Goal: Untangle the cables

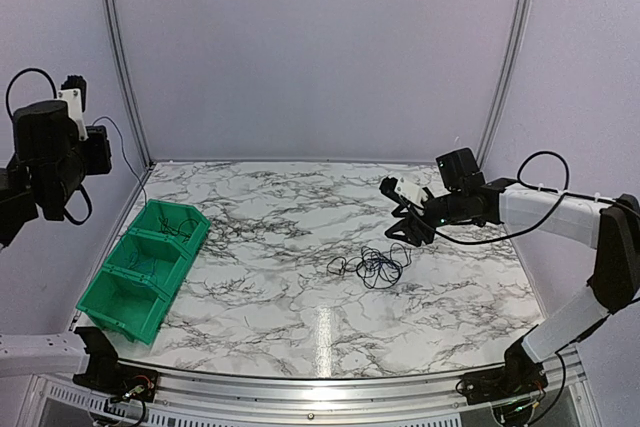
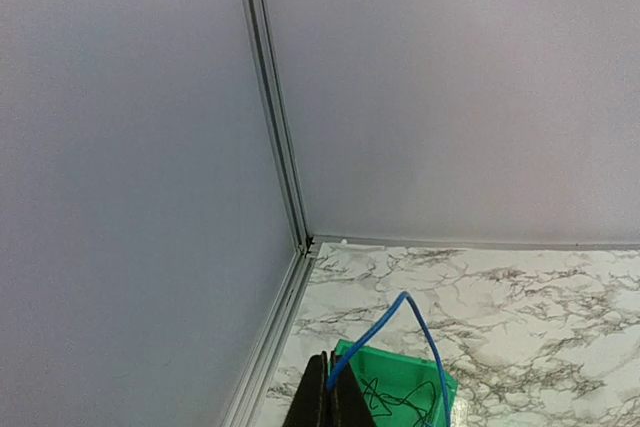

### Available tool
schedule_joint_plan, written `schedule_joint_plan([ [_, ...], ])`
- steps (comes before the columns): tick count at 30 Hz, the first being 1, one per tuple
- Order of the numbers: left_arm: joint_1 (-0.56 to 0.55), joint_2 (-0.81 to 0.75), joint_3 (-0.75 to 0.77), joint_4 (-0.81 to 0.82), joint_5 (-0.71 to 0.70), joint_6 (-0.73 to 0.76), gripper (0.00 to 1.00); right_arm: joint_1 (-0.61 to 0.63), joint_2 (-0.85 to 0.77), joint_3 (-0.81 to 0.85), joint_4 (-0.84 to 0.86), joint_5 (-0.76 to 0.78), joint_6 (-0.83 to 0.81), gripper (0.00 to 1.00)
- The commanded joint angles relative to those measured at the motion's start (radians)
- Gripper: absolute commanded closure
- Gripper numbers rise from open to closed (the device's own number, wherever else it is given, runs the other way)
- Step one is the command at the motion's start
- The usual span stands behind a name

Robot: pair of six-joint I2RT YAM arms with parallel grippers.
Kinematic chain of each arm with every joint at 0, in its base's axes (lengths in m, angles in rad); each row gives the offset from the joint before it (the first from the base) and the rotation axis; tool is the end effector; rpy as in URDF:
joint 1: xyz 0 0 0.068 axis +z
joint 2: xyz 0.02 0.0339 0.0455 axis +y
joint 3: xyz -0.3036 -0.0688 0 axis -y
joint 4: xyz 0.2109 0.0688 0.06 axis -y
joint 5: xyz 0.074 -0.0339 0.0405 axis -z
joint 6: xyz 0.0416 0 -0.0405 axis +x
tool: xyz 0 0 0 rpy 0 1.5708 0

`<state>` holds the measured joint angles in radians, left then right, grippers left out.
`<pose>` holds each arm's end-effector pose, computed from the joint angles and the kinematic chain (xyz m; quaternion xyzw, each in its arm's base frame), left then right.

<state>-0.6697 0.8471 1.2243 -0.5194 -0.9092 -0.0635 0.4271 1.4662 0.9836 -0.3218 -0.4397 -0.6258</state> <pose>0.0921 -0.0311 0.4604 -0.0719 0.7337 0.0988 0.6684 0.2479 0.1323 0.2903 -0.5253 0.7416 0.1651 0.3832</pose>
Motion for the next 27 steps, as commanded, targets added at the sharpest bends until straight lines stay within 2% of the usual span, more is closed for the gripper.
schedule_joint_plan([
  [1, 0.073, -0.024, -0.087, -0.017, 0.057, -0.013, 1.0, -0.005, 0.008, -0.003, 0.01, 0.007, -0.009, 0.41],
  [9, 0.243, -0.027, -0.238, -0.001, 0.186, -0.048, 1.0, -0.005, 0.017, -0.003, 0.008, 0.006, -0.016, 0.4],
  [18, 0.277, 0.04, -0.176, -0.037, 0.209, -0.076, 1.0, -0.005, 0.01, -0.005, 0.003, 0.008, -0.025, 0.4],
  [27, 0.331, 0.105, -0.278, -0.187, 0.384, -0.364, 1.0, -0.005, 0.006, -0.005, -0.003, 0.008, -0.036, 0.4],
])
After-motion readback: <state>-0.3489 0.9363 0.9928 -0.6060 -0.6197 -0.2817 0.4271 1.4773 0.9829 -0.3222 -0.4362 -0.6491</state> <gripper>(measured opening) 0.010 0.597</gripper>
